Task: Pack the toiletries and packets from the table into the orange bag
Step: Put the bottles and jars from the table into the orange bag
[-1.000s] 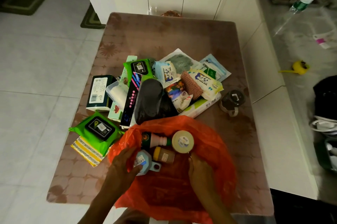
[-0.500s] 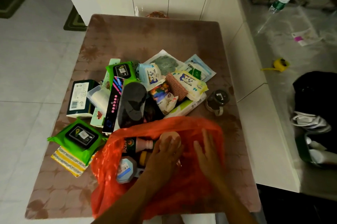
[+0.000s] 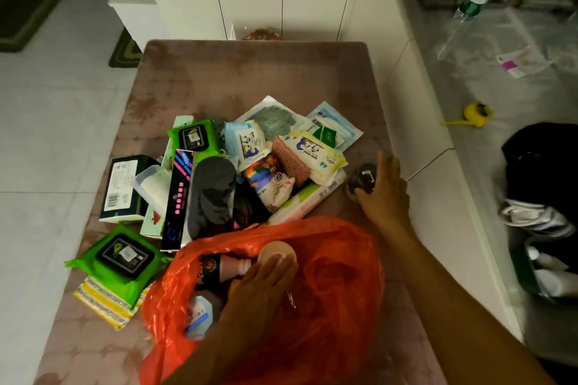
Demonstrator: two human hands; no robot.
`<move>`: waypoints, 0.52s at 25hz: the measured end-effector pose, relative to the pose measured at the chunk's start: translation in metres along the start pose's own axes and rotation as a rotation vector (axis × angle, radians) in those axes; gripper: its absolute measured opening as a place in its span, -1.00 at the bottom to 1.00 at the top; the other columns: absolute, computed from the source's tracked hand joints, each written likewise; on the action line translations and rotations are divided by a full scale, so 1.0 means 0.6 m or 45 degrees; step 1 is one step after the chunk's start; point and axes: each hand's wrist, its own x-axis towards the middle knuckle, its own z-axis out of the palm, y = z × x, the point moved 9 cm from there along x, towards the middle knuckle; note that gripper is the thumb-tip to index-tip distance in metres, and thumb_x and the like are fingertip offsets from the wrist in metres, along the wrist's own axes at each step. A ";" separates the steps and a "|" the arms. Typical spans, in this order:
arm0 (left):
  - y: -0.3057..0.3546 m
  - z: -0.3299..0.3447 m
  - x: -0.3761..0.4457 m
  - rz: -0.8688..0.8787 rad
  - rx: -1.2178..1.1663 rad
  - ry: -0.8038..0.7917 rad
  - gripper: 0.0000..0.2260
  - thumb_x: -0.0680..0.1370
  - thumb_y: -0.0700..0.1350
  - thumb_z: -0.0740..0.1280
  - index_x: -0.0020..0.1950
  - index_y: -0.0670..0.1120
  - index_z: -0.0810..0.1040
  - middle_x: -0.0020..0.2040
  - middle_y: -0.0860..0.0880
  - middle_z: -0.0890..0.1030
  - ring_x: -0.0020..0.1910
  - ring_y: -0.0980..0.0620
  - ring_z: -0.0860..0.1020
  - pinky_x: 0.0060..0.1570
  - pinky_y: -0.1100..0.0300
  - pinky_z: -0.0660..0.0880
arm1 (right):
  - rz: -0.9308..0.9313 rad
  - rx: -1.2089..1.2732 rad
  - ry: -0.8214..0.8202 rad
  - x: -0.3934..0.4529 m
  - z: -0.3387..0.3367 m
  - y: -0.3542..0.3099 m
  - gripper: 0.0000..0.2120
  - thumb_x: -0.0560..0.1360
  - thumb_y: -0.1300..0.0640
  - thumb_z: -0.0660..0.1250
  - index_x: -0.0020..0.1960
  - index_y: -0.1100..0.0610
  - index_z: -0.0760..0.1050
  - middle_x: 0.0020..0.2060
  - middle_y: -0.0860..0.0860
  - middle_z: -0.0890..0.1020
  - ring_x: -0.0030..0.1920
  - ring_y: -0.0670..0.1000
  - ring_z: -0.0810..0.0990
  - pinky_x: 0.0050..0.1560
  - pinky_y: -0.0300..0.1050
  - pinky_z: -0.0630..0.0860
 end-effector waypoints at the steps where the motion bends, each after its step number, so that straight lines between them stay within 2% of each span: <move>1: -0.007 0.004 0.001 -0.005 -0.027 -0.006 -0.32 0.37 -0.01 0.40 0.48 0.01 0.29 0.45 -0.01 0.41 0.38 -0.05 0.43 0.16 -0.11 0.52 | 0.023 -0.054 -0.129 0.019 0.027 0.001 -0.14 0.45 0.03 0.42 0.54 -0.07 -0.07 0.54 0.10 0.00 0.46 0.23 0.17 0.34 0.22 0.30; 3: -0.022 0.016 0.003 -0.035 -0.038 -0.031 -0.38 0.45 -0.02 0.18 0.53 0.02 0.20 0.50 -0.01 0.33 0.44 -0.05 0.34 0.21 -0.11 0.48 | 0.055 -0.075 -0.288 0.050 0.063 0.008 -0.16 0.45 0.04 0.43 0.54 -0.04 -0.03 0.53 0.12 0.02 0.43 0.23 0.23 0.28 0.18 0.35; 5: -0.029 0.026 0.004 -0.049 -0.031 -0.066 -0.37 0.47 -0.06 0.12 0.56 0.03 0.10 0.55 -0.01 0.24 0.49 -0.07 0.25 0.27 -0.14 0.40 | 0.074 -0.043 -0.323 0.066 0.063 0.016 -0.17 0.40 0.05 0.47 0.51 -0.01 0.07 0.46 0.14 0.19 0.33 0.22 0.37 0.14 0.07 0.43; 7: -0.024 0.023 0.006 -0.007 -0.021 -0.029 -0.36 0.46 -0.12 0.17 0.56 0.02 0.12 0.55 -0.01 0.23 0.49 -0.07 0.24 0.28 -0.12 0.37 | 0.069 0.053 -0.165 0.051 0.016 0.021 -0.21 0.35 -0.02 0.49 0.47 -0.02 0.17 0.36 0.14 0.34 0.23 0.20 0.46 0.08 0.02 0.45; 10: -0.019 0.016 0.005 0.038 -0.045 -0.008 -0.27 0.40 -0.16 0.37 0.54 0.01 0.20 0.52 -0.01 0.29 0.46 -0.06 0.32 0.25 -0.08 0.40 | 0.017 0.514 0.251 -0.068 -0.085 0.017 -0.31 0.34 -0.06 0.50 0.38 -0.10 0.27 0.28 0.04 0.39 0.14 0.00 0.47 -0.02 -0.09 0.47; 11: -0.020 0.015 0.004 0.046 -0.070 -0.011 -0.24 0.38 -0.15 0.41 0.54 0.02 0.19 0.51 -0.01 0.31 0.45 -0.05 0.34 0.25 -0.07 0.40 | -0.020 0.666 0.263 -0.126 -0.095 0.013 -0.33 0.34 -0.04 0.51 0.36 -0.12 0.28 0.27 -0.03 0.40 0.12 -0.08 0.46 -0.04 -0.14 0.46; 13: -0.026 0.009 0.003 0.054 -0.121 -0.001 -0.21 0.34 -0.13 0.46 0.52 0.03 0.21 0.48 -0.02 0.37 0.40 -0.05 0.40 0.23 -0.06 0.39 | -0.126 0.863 0.032 -0.220 -0.055 0.001 -0.34 0.34 0.04 0.53 0.35 -0.15 0.31 0.20 -0.15 0.45 0.08 -0.19 0.50 -0.03 -0.18 0.49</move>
